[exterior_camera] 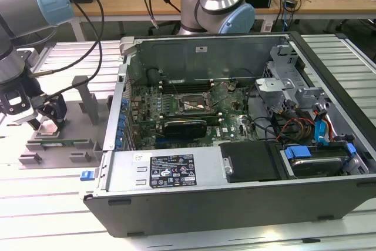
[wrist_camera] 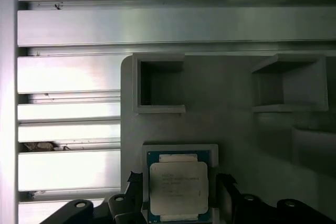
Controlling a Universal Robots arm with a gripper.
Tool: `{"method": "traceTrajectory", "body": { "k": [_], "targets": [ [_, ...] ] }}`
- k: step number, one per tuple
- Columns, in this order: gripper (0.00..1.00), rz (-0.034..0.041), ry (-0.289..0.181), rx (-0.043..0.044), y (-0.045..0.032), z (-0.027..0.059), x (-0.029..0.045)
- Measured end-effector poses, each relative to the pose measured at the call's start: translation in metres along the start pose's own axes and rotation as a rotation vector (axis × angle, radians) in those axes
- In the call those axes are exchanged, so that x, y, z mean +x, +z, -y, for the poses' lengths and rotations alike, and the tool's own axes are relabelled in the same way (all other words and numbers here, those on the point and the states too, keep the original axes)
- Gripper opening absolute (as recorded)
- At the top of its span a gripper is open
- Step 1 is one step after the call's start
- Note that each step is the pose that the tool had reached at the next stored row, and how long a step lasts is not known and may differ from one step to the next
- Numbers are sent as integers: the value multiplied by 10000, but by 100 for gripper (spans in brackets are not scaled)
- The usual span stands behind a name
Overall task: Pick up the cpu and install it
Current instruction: 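Pick up the cpu and move it towards the insertion slot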
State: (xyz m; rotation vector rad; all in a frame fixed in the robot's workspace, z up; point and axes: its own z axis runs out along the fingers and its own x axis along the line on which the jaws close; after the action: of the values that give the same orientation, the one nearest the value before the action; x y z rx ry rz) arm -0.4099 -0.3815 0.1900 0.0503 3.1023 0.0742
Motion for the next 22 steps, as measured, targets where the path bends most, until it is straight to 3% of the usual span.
{"method": "traceTrajectory", "body": {
  "k": [22],
  "targets": [
    [66, 8, 111, 4, 50, -9, 3]
  ]
}}
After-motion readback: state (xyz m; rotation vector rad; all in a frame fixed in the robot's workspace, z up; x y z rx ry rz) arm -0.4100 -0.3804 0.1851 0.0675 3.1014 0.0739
